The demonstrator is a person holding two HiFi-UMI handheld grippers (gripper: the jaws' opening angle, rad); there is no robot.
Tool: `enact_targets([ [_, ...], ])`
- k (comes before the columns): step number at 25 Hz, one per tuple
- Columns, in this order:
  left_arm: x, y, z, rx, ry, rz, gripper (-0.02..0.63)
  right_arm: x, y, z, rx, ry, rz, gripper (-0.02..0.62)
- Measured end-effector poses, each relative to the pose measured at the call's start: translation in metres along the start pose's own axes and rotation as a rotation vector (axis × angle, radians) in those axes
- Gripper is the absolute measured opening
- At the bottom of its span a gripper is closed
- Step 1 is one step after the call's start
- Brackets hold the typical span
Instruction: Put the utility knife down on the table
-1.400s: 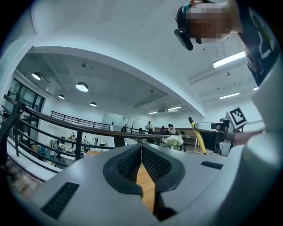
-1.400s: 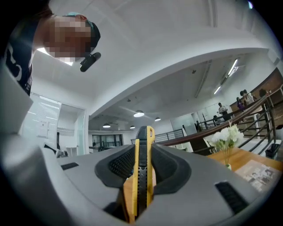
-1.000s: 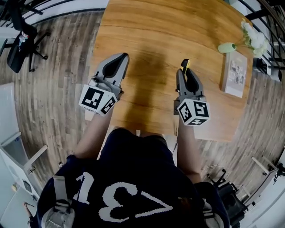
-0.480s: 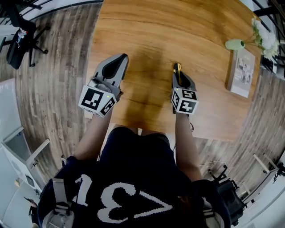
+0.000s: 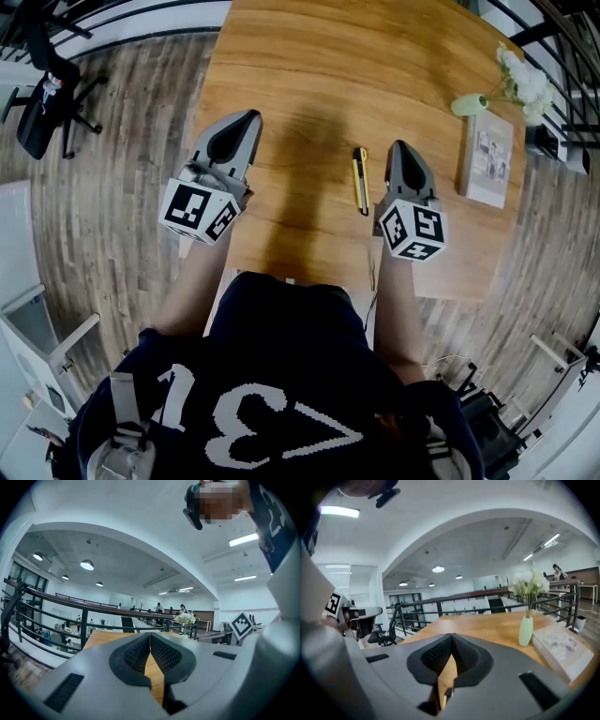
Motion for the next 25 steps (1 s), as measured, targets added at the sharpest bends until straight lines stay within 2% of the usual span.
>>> enact_targets([
  [5,0.006,-0.042,-0.002,-0.041,-0.035,0.054,0.017,0.035,-0.089,-0.009,0.048,0.0,0.203,0.025],
  [8,0.013,-0.066,-0.001,-0.069,-0.061,0.088,0.017,0.058,-0.128,-0.015,0.061,-0.001,0.294,0.024],
  [11,0.015,-0.086,0.002,-0.094,-0.054,0.125,0.017,0.075,-0.159,-0.021,0.078,-0.013,0.372,0.025],
  [15,0.017,-0.101,0.009,-0.11,-0.041,0.154,0.017,0.09,-0.181,-0.027,0.092,-0.022,0.42,0.025],
  [25,0.024,-0.116,0.011,-0.106,-0.045,0.181,0.017,0.104,-0.198,-0.041,0.108,-0.046,0.491,0.025],
])
Point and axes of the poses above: the fingertips, and each gripper's own axes: x backward along the fingers, z to its right, y out of its underside, the point moved 3 cm from there along x, backward along the fingers, and after that the axes turned 1 degree about -x, right-handed, at the moved point
